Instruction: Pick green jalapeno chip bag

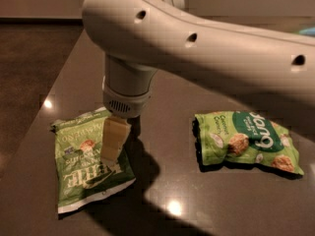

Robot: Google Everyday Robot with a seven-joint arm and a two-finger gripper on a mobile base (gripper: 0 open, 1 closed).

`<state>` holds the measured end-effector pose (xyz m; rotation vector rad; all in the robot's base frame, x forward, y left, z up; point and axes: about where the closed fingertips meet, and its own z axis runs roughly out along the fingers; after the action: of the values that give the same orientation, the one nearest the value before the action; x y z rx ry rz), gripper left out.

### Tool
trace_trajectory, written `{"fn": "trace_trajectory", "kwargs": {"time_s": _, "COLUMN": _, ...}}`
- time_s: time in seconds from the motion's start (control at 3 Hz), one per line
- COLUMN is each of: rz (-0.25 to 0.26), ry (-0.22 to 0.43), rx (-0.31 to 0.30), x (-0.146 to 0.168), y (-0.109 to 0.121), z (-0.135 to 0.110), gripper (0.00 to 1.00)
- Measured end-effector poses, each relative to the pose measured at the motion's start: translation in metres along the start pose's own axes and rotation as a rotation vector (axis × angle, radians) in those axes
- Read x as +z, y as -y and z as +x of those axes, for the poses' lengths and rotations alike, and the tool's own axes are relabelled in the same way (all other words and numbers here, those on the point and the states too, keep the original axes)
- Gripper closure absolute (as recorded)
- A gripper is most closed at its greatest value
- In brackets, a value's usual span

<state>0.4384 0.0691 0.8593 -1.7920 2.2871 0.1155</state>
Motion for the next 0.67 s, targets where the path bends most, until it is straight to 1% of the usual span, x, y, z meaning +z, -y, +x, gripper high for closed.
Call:
{"fn": "trace_trajectory", "kwargs": {"time_s": 0.33, "rz": 0.005, "ry": 0.013, "rx": 0.025, "x": 0.015, "y": -0.001, "z": -0.007, "gripper": 0.00}}
{"fn": "trace_trajectory", "kwargs": {"time_s": 0.67, "rz": -0.006, "ry": 0.014, "rx": 0.030, "x": 0.028, "y": -0.007, "z": -0.014, "gripper": 0.00}}
